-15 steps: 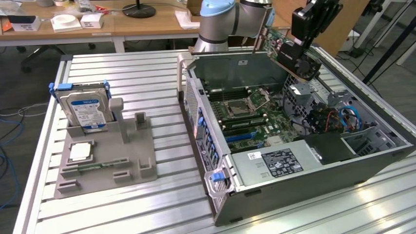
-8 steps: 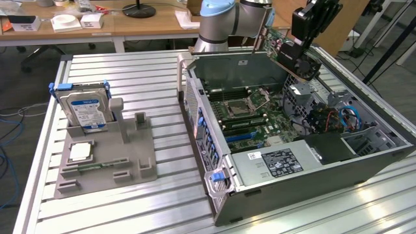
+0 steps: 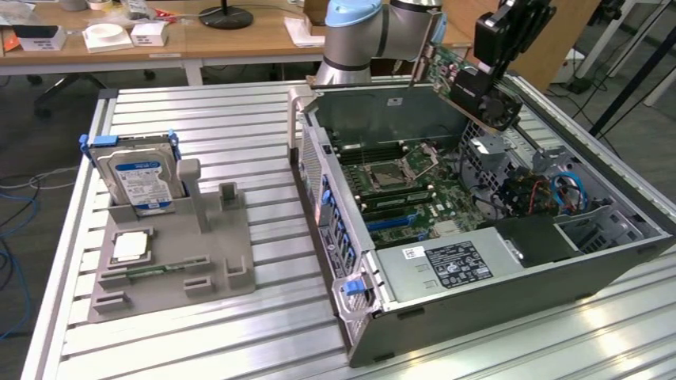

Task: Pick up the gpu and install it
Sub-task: 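Insert the gpu into the slot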

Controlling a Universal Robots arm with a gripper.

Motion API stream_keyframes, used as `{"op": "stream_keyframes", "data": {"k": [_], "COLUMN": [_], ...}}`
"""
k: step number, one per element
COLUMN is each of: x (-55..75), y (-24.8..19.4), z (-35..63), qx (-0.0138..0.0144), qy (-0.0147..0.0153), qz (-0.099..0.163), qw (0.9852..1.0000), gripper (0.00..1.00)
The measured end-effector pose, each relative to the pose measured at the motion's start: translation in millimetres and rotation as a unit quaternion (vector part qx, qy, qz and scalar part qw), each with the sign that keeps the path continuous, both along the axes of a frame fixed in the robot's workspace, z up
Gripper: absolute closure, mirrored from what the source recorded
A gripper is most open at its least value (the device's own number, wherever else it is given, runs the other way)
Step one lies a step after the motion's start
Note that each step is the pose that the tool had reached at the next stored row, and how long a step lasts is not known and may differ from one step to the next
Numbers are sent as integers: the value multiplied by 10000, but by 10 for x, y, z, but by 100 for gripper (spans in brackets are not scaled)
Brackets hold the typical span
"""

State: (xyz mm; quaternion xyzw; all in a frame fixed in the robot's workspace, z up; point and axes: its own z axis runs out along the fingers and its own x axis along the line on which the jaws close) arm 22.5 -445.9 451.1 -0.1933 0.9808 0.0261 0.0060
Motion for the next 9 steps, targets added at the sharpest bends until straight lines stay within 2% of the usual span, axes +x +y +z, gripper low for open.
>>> {"op": "stream_keyframes", "data": {"k": [9], "x": [0], "y": [0], "z": [0], "qx": [0], "qy": [0], "qz": [130], "qw": [9999], "gripper": [74]}}
